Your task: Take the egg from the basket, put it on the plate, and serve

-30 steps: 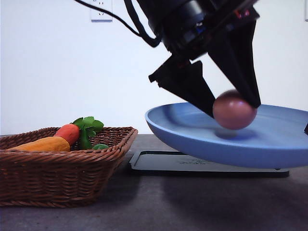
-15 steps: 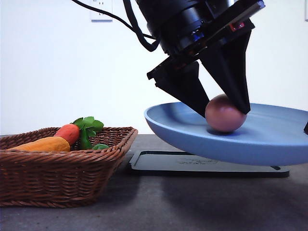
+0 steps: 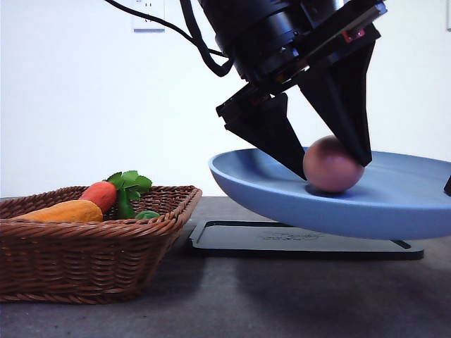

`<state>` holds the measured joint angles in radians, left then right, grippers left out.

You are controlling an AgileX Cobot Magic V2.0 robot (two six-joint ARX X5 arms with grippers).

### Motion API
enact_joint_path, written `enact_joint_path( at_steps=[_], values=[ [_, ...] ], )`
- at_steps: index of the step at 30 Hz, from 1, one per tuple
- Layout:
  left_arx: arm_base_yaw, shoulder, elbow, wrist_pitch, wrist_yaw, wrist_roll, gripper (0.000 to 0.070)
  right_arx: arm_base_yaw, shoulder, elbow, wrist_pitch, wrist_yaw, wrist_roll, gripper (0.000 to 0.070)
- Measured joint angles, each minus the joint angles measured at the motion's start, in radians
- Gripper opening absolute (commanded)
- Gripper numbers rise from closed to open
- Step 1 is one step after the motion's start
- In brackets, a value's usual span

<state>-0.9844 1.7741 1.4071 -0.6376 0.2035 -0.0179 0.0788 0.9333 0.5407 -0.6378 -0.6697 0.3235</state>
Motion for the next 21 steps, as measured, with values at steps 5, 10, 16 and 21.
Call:
enact_joint_path(
  at_steps=[5,10,16,21],
  values=[
    [0.004,0.0,0.003,-0.01,0.0,-0.011,0.0427,0.0,0.016,0.0,-0.022,-0.001,0.004,0.0],
    [0.031,-0.011,0.04,-0.051,0.0,-0.021,0.0427,0.0,0.095,0.003,-0.056,0.0,-0.007,0.0],
    [0.069,-0.121,0.048,-0.109,-0.001,-0.022,0.0427,-0.007,0.239,0.084,-0.046,0.004,-0.056,0.0],
    [0.124,-0.193,0.053,-0.176,-0.001,-0.022,0.0426,-0.028,0.4,0.211,-0.023,0.028,-0.105,0.0]
  ],
)
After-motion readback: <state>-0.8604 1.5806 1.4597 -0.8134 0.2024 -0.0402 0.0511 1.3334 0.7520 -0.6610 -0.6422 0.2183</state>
